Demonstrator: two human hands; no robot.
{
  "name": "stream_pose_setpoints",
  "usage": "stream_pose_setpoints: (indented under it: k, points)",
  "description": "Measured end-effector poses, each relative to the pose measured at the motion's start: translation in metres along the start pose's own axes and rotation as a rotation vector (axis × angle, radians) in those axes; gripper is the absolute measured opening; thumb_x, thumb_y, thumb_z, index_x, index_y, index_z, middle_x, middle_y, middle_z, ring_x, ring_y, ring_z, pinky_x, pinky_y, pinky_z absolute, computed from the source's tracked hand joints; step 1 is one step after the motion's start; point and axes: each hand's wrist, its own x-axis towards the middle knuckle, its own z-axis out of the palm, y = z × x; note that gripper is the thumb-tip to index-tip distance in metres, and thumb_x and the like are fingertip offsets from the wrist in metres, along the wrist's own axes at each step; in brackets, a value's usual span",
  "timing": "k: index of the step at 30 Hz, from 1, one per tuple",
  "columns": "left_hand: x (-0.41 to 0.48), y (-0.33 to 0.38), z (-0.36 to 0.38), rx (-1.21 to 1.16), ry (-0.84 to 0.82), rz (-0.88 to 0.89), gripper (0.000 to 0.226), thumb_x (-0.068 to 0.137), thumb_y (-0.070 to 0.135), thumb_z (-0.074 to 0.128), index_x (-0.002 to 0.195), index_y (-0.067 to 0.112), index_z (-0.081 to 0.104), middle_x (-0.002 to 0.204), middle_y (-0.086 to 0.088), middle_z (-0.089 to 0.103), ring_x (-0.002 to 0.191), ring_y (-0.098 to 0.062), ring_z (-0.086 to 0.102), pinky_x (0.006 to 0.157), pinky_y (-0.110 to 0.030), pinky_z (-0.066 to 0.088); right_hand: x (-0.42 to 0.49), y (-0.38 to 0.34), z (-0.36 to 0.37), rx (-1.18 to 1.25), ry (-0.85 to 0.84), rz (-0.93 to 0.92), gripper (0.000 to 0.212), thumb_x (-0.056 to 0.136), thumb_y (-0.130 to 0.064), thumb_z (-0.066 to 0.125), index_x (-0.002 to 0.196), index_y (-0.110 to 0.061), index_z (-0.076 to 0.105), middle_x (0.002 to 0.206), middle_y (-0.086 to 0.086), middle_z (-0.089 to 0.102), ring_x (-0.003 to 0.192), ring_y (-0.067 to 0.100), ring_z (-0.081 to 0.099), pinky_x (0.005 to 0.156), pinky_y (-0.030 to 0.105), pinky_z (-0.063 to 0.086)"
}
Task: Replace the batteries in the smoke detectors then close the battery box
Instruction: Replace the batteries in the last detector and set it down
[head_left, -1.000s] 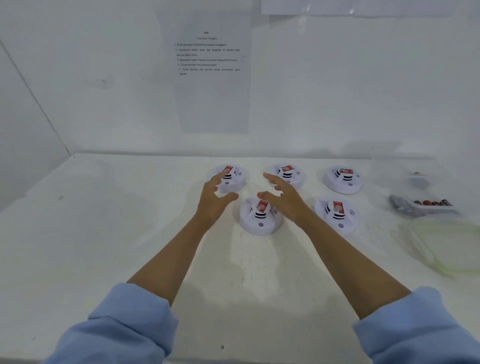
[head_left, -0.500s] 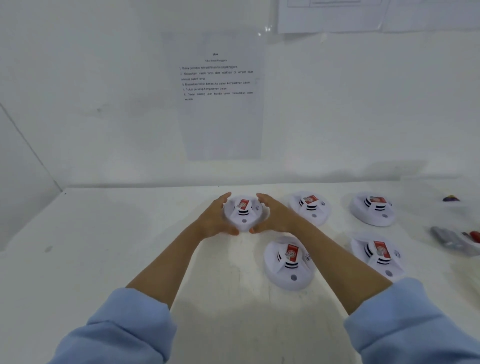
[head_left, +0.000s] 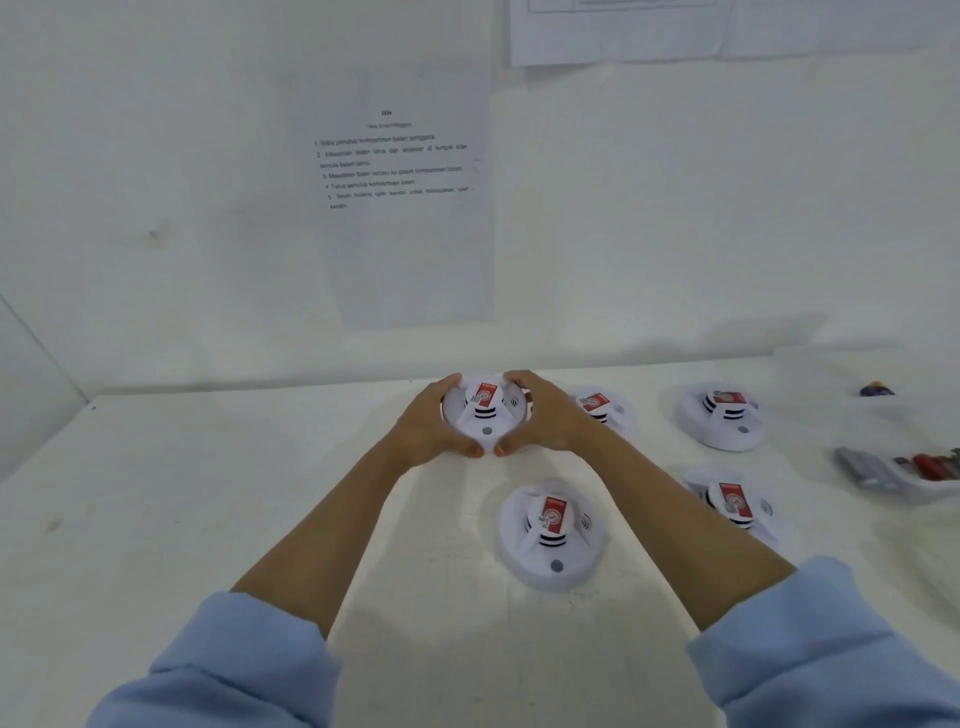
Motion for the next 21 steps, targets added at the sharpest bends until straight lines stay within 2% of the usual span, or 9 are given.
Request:
stream_pose_setpoints:
  k: [2, 5, 9, 11, 12, 14, 17, 19, 21]
  points:
    - [0.003, 0.019, 0.008, -0.001, 0.000, 0.036, 0.105, 0.051, 0.001, 0.088, 0.140, 0.010, 0.032, 0.141, -0.005, 0.041, 0.118, -0.014, 0.042, 0.089, -0.021, 0.035, -0.007, 0.003, -0.020, 0.051, 0.019, -0.007, 0.096, 0.056, -0.009, 0.085, 0.136, -0.015, 0.034, 0.135, 0.003, 0.045, 0.121, 0.022, 0.047, 0.101, 0.035, 0.042]
    - [0.010, 0.049, 0.029, 0.008, 0.006, 0.099, 0.102, 0.056, 0.001, 0.085, 0.141, 0.011, 0.031, 0.143, -0.005, 0.038, 0.126, -0.018, 0.040, 0.092, -0.023, 0.036, -0.024, 0.011, -0.055, 0.099, 0.060, -0.033, 0.096, 0.055, -0.007, 0.085, 0.135, -0.017, 0.034, 0.134, 0.002, 0.044, 0.116, 0.023, 0.049, 0.097, 0.042, 0.046]
    - [0.015, 0.090, 0.076, -0.027, -0.014, 0.156, 0.103, 0.051, 0.010, 0.088, 0.138, 0.016, 0.034, 0.142, -0.004, 0.039, 0.128, -0.019, 0.039, 0.099, -0.026, 0.037, -0.055, 0.032, -0.108, 0.199, 0.099, -0.078, 0.094, 0.056, 0.004, 0.082, 0.135, -0.013, 0.036, 0.130, 0.002, 0.044, 0.107, 0.018, 0.050, 0.083, 0.025, 0.047]
    - [0.014, 0.114, 0.107, -0.058, -0.018, 0.195, 0.089, 0.048, 0.014, 0.084, 0.125, 0.027, 0.042, 0.130, 0.001, 0.045, 0.121, -0.016, 0.041, 0.089, -0.017, 0.041, -0.072, 0.047, -0.137, 0.236, 0.091, -0.094, 0.094, 0.056, 0.007, 0.081, 0.135, -0.014, 0.036, 0.128, -0.001, 0.044, 0.105, 0.018, 0.051, 0.077, 0.021, 0.047]
    - [0.015, 0.123, 0.123, -0.073, -0.020, 0.205, 0.086, 0.052, 0.009, 0.084, 0.123, 0.028, 0.041, 0.126, 0.006, 0.046, 0.118, -0.014, 0.040, 0.083, -0.012, 0.040, -0.080, 0.054, -0.151, 0.242, 0.081, -0.099, 0.094, 0.056, 0.008, 0.081, 0.136, -0.016, 0.036, 0.127, -0.002, 0.045, 0.104, 0.018, 0.052, 0.074, 0.019, 0.048]
    - [0.018, 0.141, 0.155, -0.115, -0.032, 0.217, 0.096, 0.061, -0.002, 0.082, 0.138, 0.023, 0.029, 0.130, 0.010, 0.040, 0.122, -0.011, 0.035, 0.083, -0.009, 0.037, -0.095, 0.070, -0.178, 0.253, 0.060, -0.109, 0.097, 0.055, 0.007, 0.081, 0.136, -0.018, 0.035, 0.127, -0.002, 0.044, 0.104, 0.018, 0.053, 0.070, 0.016, 0.049]
    - [0.024, 0.164, 0.199, -0.124, -0.022, 0.245, 0.124, 0.057, 0.012, 0.087, 0.148, 0.028, 0.004, 0.138, 0.001, 0.034, 0.127, -0.015, 0.034, 0.099, -0.027, 0.037, -0.112, 0.092, -0.211, 0.278, 0.034, -0.126, 0.098, 0.056, 0.007, 0.080, 0.137, -0.021, 0.034, 0.134, 0.000, 0.042, 0.108, 0.021, 0.052, 0.073, 0.021, 0.053]
    - [0.028, 0.178, 0.219, -0.093, -0.025, 0.249, 0.129, 0.053, 0.019, 0.088, 0.145, 0.039, 0.000, 0.131, -0.007, 0.034, 0.120, -0.018, 0.037, 0.097, -0.031, 0.039, -0.121, 0.103, -0.229, 0.287, 0.008, -0.140, 0.092, 0.063, 0.009, 0.075, 0.139, -0.024, 0.033, 0.138, -0.001, 0.039, 0.111, 0.022, 0.053, 0.079, 0.026, 0.054]
    - [0.030, 0.189, 0.234, -0.085, -0.035, 0.258, 0.124, 0.059, 0.011, 0.086, 0.145, 0.039, 0.002, 0.127, -0.007, 0.031, 0.116, -0.018, 0.034, 0.092, -0.027, 0.037, -0.128, 0.110, -0.244, 0.315, -0.006, -0.153, 0.083, 0.073, 0.007, 0.068, 0.140, -0.025, 0.031, 0.135, -0.006, 0.040, 0.106, 0.015, 0.055, 0.081, 0.023, 0.052]
